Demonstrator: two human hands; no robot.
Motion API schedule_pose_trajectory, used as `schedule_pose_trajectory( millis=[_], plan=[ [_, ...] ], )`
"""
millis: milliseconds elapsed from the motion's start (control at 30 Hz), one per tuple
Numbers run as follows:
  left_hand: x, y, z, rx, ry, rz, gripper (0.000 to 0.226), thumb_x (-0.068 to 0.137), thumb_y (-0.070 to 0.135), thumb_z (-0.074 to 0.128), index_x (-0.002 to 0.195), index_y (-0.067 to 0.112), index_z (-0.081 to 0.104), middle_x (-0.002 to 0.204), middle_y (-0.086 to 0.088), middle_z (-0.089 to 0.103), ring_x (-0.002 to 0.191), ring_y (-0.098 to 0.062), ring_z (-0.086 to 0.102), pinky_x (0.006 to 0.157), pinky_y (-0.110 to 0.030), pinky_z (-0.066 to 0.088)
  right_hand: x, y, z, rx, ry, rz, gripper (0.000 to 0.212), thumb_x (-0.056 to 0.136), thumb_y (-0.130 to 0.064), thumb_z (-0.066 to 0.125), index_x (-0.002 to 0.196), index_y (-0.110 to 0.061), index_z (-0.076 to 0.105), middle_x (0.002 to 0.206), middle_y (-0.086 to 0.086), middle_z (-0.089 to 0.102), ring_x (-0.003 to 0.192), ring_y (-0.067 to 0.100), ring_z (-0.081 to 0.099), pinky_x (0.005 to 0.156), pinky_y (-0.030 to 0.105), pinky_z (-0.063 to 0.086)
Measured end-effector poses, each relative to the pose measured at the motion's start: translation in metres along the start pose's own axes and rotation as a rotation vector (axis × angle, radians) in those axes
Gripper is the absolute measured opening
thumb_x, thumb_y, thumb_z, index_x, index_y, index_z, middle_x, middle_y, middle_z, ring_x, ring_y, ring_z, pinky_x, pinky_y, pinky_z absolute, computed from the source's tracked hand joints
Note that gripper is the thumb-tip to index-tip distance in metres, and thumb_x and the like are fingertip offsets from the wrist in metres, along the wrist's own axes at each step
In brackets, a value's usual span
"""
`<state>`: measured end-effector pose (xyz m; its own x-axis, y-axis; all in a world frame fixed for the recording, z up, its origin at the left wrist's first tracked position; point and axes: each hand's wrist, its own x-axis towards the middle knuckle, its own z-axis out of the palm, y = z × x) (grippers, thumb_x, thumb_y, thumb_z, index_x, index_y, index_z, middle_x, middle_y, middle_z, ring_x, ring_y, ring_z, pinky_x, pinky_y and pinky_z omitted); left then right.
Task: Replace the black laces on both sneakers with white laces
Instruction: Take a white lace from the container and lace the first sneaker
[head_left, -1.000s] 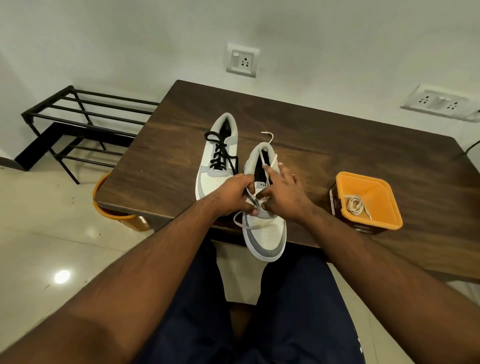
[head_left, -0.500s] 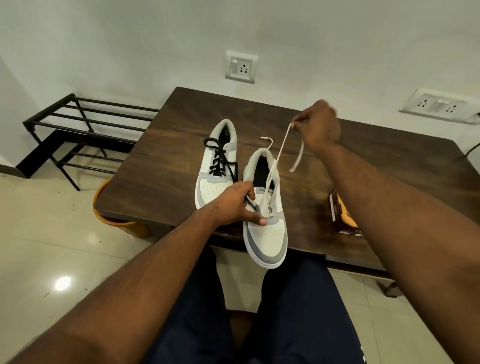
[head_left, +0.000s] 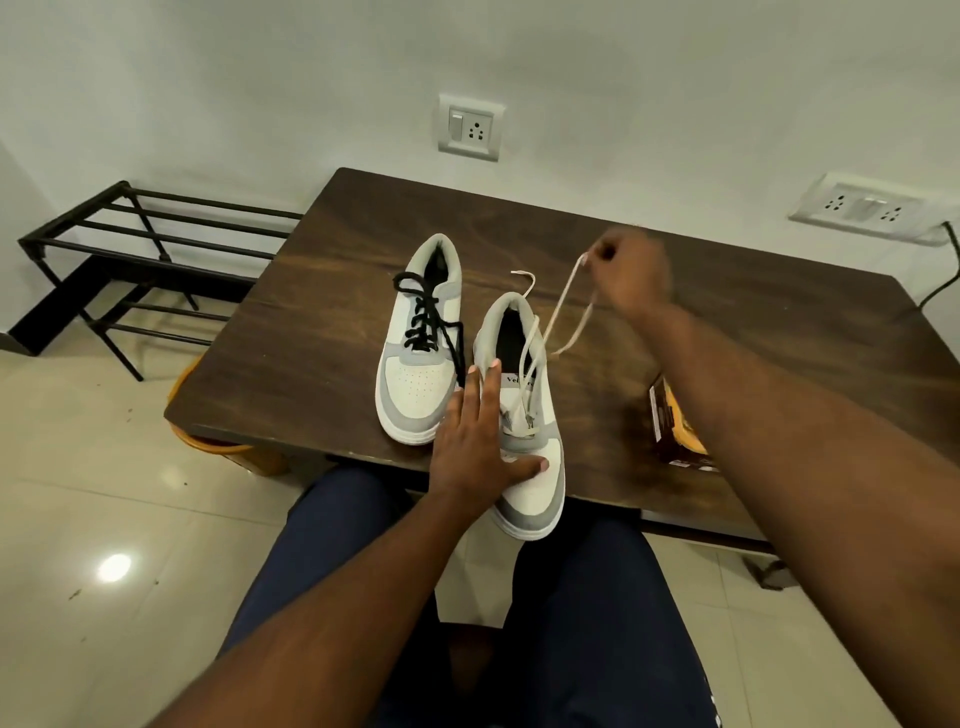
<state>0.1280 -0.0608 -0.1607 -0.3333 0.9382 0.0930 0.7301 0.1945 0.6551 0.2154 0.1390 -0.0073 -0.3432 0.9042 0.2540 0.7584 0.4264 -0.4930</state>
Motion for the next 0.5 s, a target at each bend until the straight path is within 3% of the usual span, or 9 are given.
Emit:
schedule_pose_trajectory(
  millis=[167,333,433,500],
  plan=[
    [-0.003,0.005,-0.001,-0.014,-0.019,-0.063,0.126,0.066,0.065,0.074,0.154,0.031,-0.01,0.164,0.001,0.002,0.15,-0.028,0.008,0.119,-0.046,0.019,0.024,-0.019,-0.028,-0.137,0.026,-0.038,0.01,0.087,-0.027,0.063,0.088,-0.017,0.067,0.102,0.006,0.069,0.095,0.032,0.064,0.081,0.036,0.049],
    [-0.002,0.006,-0.005,0.0,-0.027,-0.036,0.121,0.066,0.066,0.074,0.151,0.041,-0.008,0.164,-0.003,0.007,0.149,-0.026,0.016,0.116,-0.049,0.026,0.013,-0.017,-0.026,-0.002,0.056,0.057,0.009,0.084,-0.025,0.064,0.081,-0.017,0.066,0.089,0.005,0.071,0.083,0.025,0.067,0.077,0.036,0.055],
    [-0.002,0.014,-0.014,-0.102,0.064,-0.046,0.11,0.068,0.061,0.076,0.151,0.045,0.005,0.163,-0.003,0.01,0.146,-0.024,0.024,0.112,-0.05,0.029,-0.01,-0.019,-0.036,0.126,-0.189,-0.078,0.007,0.083,-0.017,0.071,0.08,-0.01,0.071,0.073,-0.001,0.068,0.063,0.009,0.061,0.065,0.029,0.052],
    [0.002,0.026,-0.028,-0.521,0.17,-0.023,0.084,0.083,0.042,0.072,0.15,0.04,0.023,0.157,-0.004,0.03,0.128,-0.014,0.048,0.102,-0.044,0.045,-0.032,-0.026,-0.041,0.132,-0.426,-0.166,0.007,0.081,-0.015,0.075,0.078,-0.009,0.072,0.066,-0.004,0.064,0.055,0.003,0.054,0.058,0.021,0.045]
  ],
)
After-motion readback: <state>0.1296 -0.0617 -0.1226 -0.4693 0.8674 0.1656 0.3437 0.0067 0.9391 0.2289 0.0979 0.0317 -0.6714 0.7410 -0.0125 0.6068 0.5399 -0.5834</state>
